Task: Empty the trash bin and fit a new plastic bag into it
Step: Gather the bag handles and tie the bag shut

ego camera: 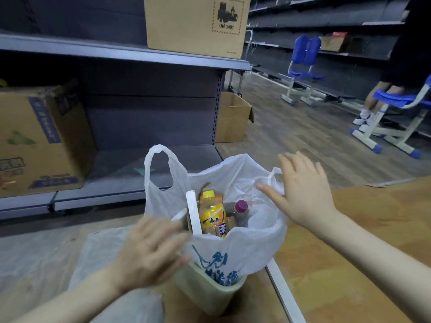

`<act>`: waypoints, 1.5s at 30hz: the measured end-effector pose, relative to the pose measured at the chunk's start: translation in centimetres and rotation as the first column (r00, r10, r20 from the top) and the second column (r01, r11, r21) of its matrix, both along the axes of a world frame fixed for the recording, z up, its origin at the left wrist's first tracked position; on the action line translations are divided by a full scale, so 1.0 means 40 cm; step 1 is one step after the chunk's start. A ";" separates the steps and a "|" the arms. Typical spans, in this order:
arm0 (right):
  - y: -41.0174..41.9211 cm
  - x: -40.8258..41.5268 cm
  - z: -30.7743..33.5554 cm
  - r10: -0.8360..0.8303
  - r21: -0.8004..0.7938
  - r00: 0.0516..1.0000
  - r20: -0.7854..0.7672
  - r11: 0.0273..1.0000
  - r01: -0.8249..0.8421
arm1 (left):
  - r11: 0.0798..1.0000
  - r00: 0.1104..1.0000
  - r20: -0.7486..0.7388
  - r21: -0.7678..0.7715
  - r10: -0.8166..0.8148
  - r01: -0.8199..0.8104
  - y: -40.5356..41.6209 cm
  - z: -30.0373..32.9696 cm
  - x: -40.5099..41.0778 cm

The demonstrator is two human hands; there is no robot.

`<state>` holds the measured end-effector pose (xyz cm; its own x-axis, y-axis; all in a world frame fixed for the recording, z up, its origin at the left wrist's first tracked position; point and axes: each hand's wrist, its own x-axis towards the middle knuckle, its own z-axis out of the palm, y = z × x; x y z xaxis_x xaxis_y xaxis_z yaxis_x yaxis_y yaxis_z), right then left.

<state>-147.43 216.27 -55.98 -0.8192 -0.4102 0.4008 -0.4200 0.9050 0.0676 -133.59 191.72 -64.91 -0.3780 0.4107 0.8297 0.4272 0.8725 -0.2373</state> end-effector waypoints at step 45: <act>-0.147 -0.008 0.126 0.461 -0.396 0.886 0.058 0.825 -0.403 | 0.556 0.394 0.859 0.162 0.328 -0.815 -0.226 0.365 -0.077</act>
<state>-147.77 210.38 -50.94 -0.6526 -0.5846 0.4820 -0.7523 0.5755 -0.3207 -136.67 182.68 -50.31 -0.8359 -0.5294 0.1450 -0.4425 0.8063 0.3926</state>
